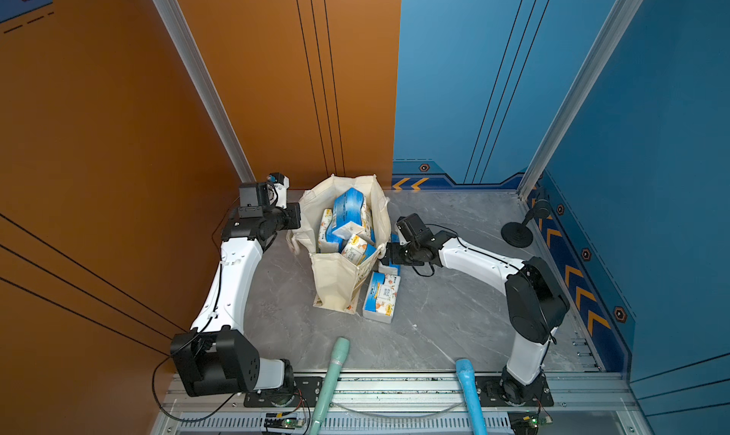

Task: Put tissues into the canvas bag
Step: Pick up the pack of facial tissues from the center of the board.

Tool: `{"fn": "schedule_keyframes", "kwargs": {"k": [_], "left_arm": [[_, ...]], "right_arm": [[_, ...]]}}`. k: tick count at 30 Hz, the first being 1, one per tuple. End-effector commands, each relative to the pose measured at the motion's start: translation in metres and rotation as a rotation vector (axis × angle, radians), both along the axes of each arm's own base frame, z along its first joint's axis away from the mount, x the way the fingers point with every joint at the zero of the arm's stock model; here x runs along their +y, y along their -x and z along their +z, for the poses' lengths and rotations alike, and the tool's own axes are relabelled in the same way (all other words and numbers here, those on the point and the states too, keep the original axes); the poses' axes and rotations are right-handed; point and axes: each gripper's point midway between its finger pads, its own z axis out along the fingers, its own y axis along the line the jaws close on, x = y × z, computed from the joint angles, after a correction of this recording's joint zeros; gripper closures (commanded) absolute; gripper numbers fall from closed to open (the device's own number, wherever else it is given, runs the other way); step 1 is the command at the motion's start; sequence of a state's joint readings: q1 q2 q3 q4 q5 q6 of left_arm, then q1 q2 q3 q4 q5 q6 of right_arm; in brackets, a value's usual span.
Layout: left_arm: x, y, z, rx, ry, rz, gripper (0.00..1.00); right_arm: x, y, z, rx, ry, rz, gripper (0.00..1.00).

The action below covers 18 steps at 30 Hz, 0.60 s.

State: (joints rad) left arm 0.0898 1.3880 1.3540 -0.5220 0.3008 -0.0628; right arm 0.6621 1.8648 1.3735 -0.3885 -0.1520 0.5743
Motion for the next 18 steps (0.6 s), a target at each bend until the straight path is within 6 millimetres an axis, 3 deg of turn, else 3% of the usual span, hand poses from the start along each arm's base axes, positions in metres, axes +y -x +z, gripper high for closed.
{"fn": "schedule_keyframes", "kwargs": {"k": [1, 9, 14, 18], "left_arm": [[0.000, 0.000, -0.003, 0.009, 0.025, -0.003, 1.00], [0.000, 0.000, -0.004, 0.010, 0.028, -0.004, 1.00], [0.002, 0.000, -0.004, 0.011, 0.027, 0.002, 1.00], [0.002, -0.001, -0.005, 0.014, 0.033, 0.001, 1.00]], "right_arm": [[0.008, -0.010, -0.003, -0.010, 0.011, -0.026, 0.00], [0.014, -0.020, -0.024, -0.013, 0.061, -0.046, 0.00], [-0.009, -0.020, -0.038, -0.002, 0.180, -0.085, 0.05], [-0.027, -0.018, -0.031, -0.021, 0.209, -0.109, 0.15]]}}
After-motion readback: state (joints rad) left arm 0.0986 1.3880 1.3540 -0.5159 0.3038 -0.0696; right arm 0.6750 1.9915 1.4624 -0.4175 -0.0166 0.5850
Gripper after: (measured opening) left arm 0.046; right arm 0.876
